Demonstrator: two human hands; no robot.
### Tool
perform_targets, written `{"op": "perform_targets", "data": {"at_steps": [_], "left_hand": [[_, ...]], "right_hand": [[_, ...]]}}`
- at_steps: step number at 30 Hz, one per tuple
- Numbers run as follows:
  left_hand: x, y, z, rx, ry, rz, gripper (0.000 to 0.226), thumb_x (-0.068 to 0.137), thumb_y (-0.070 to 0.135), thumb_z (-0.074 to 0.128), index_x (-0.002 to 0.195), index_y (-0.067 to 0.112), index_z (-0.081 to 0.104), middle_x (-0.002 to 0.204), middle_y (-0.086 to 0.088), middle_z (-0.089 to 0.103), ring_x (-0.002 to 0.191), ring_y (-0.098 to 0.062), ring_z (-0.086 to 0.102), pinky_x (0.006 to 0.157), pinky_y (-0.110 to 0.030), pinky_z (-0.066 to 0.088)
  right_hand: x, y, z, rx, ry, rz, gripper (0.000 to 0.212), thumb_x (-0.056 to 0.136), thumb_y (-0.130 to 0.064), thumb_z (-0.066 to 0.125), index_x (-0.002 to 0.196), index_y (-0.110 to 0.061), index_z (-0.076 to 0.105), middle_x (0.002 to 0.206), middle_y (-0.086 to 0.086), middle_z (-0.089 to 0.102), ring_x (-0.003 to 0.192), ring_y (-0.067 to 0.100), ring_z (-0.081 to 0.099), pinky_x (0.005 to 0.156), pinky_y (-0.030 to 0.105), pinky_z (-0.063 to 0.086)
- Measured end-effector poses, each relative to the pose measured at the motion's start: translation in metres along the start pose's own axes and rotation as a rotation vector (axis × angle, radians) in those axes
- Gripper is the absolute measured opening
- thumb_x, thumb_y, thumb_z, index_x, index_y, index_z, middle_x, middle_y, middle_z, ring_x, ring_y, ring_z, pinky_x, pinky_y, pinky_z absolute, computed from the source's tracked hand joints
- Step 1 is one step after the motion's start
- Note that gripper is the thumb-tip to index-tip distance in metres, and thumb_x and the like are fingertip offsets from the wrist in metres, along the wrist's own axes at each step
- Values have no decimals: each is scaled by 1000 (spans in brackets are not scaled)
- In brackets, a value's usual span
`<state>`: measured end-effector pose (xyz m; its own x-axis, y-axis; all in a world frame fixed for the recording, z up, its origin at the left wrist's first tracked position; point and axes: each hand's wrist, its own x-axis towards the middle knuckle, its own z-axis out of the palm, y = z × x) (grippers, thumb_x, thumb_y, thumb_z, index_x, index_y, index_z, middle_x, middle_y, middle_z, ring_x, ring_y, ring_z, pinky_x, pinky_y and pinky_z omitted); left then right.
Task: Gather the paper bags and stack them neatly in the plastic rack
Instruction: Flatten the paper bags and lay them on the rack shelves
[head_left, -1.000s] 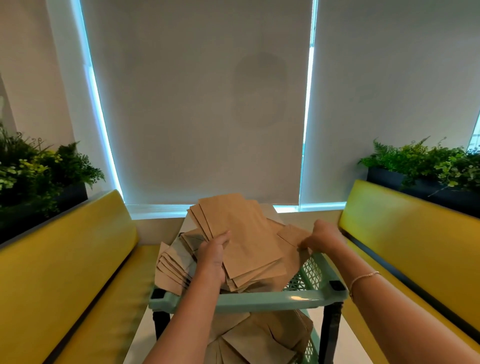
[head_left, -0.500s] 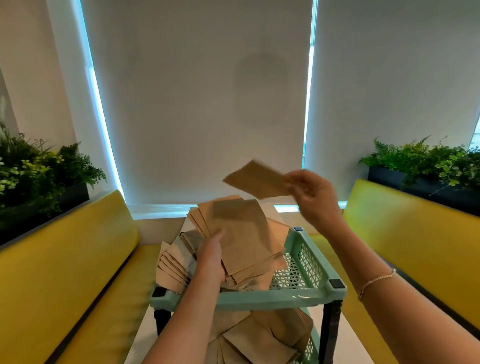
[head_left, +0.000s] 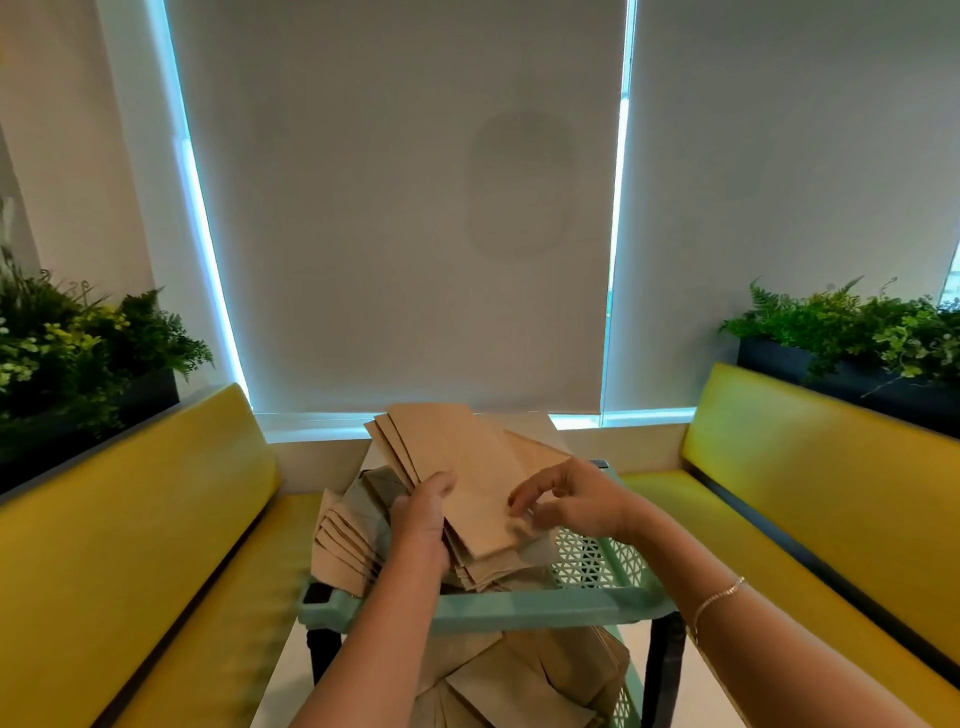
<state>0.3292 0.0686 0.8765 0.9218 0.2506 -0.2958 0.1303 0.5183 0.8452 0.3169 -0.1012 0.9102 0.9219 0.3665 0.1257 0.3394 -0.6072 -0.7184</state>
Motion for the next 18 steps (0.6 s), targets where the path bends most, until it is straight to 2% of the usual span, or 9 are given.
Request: {"op": "perform_targets", "data": {"at_steps": [1,3,5,8,10,13,18], "left_hand": [[-2,0,0,15,36,31,40,77,10,69,112,2,51,106,-21,61,94,-37,60,84,-51,51],[-3,-1,0,37,94,102,26,80,7,67,100,5,51,96,-15,60,87,-32,59,80,-42,51],[-6,0,1,46,143,158,18,80,6,67,88,8,52,87,-8,58,76,-23,55,75,-35,47],[-5,0,-1,48,187,180,16,76,10,71,74,15,56,88,-9,62,80,-25,58,79,-38,52],[-7,2,1,40,194,179,15,77,9,70,75,15,56,86,-6,62,81,-24,57,80,-37,50],[-8,4,1,28,185,191,15,79,6,67,80,16,56,85,-4,60,86,-25,57,85,-39,50],[-11,6,1,6,167,174,14,81,4,65,79,15,57,96,-10,61,94,-28,58,92,-42,49]], "right_hand": [[5,2,-3,42,-3,31,21,77,-7,61,88,-18,76,97,0,71,92,12,61,89,25,46],[23,12,-11,-20,124,83,22,80,-11,63,99,-17,73,100,2,69,94,15,62,90,28,47],[46,23,-19,-295,256,171,35,80,-19,67,115,-16,65,117,4,64,110,20,57,96,30,44],[72,40,-21,-543,244,338,56,79,-29,68,130,-14,50,128,10,56,119,27,50,99,34,43],[86,48,-18,-593,198,387,57,73,-33,70,124,-15,50,124,11,57,115,29,51,97,39,46],[95,51,-16,-576,180,398,49,63,-36,71,107,-17,58,108,7,63,103,27,58,90,41,51],[93,45,-16,-570,306,336,32,71,-20,64,102,-15,66,105,8,66,99,27,62,86,36,53]]}}
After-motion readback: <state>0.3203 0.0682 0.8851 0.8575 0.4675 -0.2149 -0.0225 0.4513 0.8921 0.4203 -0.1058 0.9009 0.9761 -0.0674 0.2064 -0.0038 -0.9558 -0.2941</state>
